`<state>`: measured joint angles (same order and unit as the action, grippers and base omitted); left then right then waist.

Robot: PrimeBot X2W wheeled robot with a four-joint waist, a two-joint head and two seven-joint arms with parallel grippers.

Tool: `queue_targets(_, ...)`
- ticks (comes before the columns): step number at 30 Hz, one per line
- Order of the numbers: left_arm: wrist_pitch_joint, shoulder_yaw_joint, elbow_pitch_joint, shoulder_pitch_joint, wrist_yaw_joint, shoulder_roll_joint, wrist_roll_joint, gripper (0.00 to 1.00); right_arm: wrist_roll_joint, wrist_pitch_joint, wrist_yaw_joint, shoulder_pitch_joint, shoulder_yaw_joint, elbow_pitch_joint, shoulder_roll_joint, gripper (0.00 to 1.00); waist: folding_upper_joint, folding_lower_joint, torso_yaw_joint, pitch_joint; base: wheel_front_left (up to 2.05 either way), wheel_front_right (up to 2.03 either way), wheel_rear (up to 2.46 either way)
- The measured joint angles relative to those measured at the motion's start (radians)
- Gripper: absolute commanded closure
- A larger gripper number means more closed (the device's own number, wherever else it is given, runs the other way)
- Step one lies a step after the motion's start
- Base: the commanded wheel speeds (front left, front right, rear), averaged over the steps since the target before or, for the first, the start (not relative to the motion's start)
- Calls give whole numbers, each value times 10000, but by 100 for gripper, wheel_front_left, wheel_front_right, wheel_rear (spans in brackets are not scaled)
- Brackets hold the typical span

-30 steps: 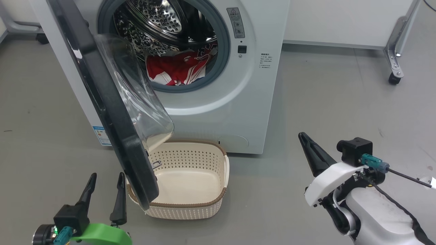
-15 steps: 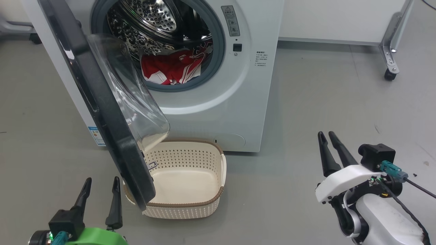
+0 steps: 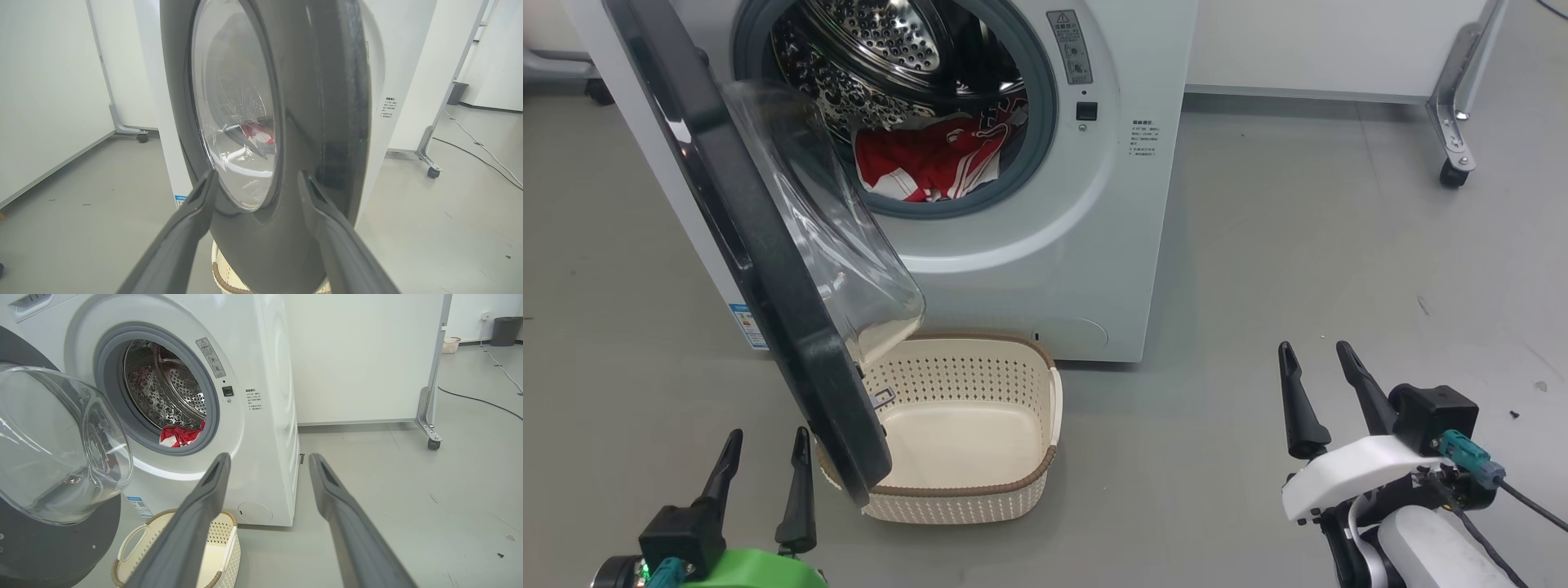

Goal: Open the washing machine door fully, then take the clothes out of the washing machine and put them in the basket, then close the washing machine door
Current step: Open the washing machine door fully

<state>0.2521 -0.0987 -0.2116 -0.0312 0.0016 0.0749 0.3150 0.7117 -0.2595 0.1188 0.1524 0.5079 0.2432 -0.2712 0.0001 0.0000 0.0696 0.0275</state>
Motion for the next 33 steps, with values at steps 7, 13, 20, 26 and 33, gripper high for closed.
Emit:
queue_targets(7, 0, 21, -6, -7, -38, -12, 0, 0, -504, 0, 0, -443, -403, -301, 203, 0, 0, 0, 12, 3, 0, 0, 0)
queue_targets(13, 0, 36, -8, -35, -71, -23, 0, 0, -888, 0, 2, -729, -571, -481, 334, 0, 0, 0, 22, 13, 0, 0, 0)
queue_targets(20, 0, 48, -10, -120, -71, -33, -2, 0, -1177, 0, 2, -1054, -635, -642, 502, 0, 0, 0, 24, 6, 0, 0, 0)
queue_targets(26, 0, 77, -10, -120, -73, -46, -15, 0, -1455, 0, 2, -1245, -782, -782, 606, 0, 0, 0, 27, -33, 0, 0, 0)
queue_targets(33, 0, 130, -10, -120, -75, -79, -15, 0, -1638, 0, -4, -1293, -915, -892, 732, 0, 0, 0, 25, -54, 0, 0, 0)
